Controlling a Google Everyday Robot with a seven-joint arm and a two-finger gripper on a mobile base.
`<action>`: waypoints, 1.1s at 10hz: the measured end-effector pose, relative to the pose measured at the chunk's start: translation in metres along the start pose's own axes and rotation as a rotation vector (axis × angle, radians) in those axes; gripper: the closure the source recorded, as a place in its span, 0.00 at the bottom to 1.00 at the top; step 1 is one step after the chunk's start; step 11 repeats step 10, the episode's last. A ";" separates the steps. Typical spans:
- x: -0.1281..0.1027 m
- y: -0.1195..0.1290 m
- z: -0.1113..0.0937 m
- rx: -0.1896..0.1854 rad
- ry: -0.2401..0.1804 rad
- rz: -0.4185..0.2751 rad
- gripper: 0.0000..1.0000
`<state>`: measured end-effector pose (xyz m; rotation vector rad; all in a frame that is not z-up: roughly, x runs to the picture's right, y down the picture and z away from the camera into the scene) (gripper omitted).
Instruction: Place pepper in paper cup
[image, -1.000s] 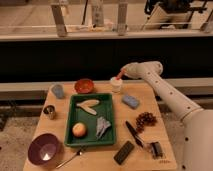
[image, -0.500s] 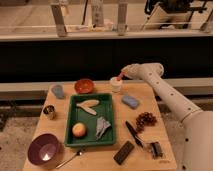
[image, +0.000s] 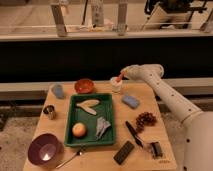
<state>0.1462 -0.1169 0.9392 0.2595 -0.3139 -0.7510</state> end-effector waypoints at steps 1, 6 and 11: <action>-0.002 0.000 0.001 0.003 0.001 -0.004 0.39; -0.011 -0.006 0.006 0.017 0.022 -0.024 0.20; -0.016 -0.014 0.007 0.032 0.042 -0.035 0.20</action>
